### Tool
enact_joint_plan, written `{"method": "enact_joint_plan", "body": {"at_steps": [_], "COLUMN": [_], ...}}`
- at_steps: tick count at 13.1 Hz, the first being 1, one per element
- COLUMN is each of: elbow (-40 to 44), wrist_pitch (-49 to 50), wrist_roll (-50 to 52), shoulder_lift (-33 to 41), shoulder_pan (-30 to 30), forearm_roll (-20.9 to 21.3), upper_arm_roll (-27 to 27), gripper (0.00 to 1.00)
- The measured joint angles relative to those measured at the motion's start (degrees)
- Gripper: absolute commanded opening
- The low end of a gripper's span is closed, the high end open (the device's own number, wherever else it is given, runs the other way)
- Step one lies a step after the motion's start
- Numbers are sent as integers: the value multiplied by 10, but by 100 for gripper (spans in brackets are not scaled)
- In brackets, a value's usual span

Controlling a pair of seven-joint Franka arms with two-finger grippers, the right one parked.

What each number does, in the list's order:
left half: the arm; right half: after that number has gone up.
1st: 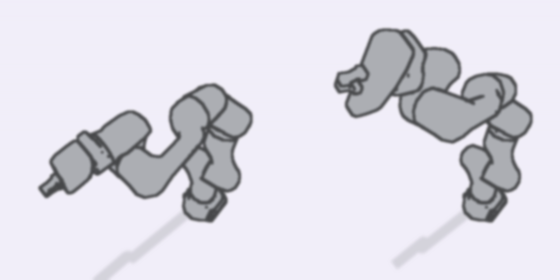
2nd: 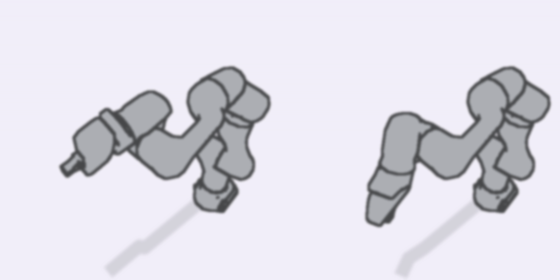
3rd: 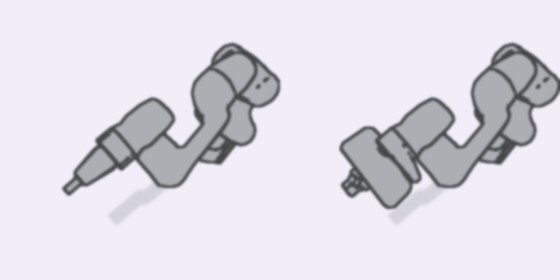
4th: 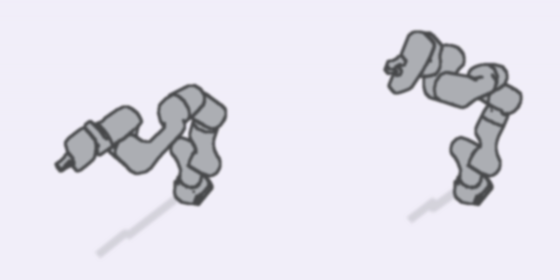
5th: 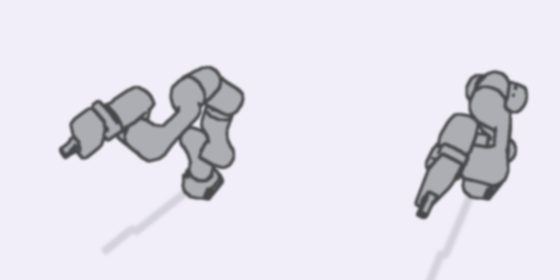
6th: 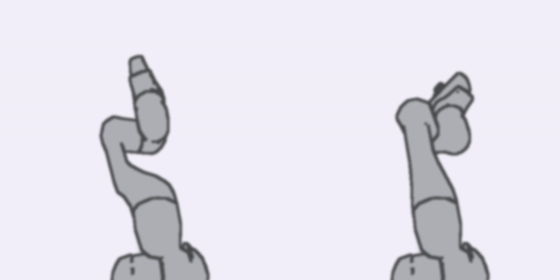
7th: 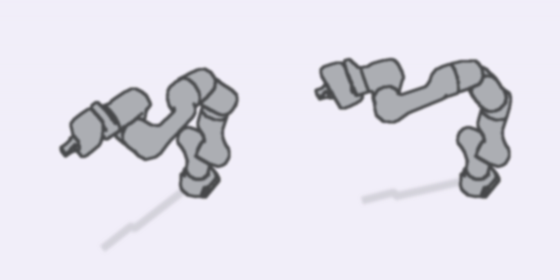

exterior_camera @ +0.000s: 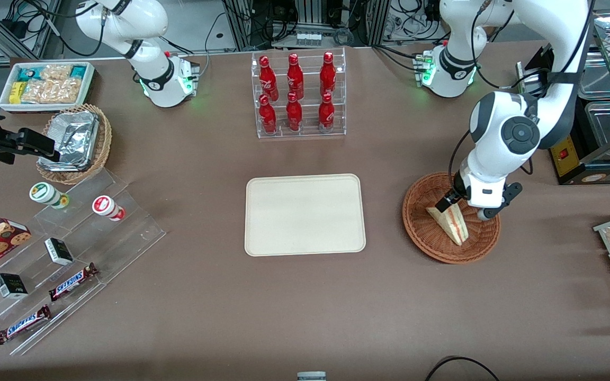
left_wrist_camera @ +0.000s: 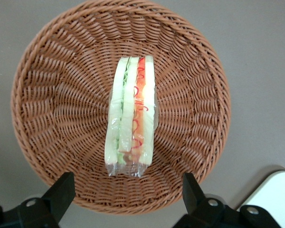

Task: Place sandwich from basket to tray
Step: 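Lower the left gripper and close it on the sandwich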

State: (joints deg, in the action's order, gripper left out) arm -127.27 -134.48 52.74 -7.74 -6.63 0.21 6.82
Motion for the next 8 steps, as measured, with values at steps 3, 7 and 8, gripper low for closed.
{"method": "enact_joint_plan", "body": {"at_steps": [3, 7, 8], "elbow": [-1, -1, -1], "wrist_pitch": [-20, -42, -44], "wrist_roll": [3, 3, 3], "shoulder_lift": [-28, -60, -66], "shoulder_pan": [0, 0, 0], "forearm_roll": [0, 1, 1], "upper_arm_roll": [-10, -18, -20], "gripper": [100, 100, 100]}}
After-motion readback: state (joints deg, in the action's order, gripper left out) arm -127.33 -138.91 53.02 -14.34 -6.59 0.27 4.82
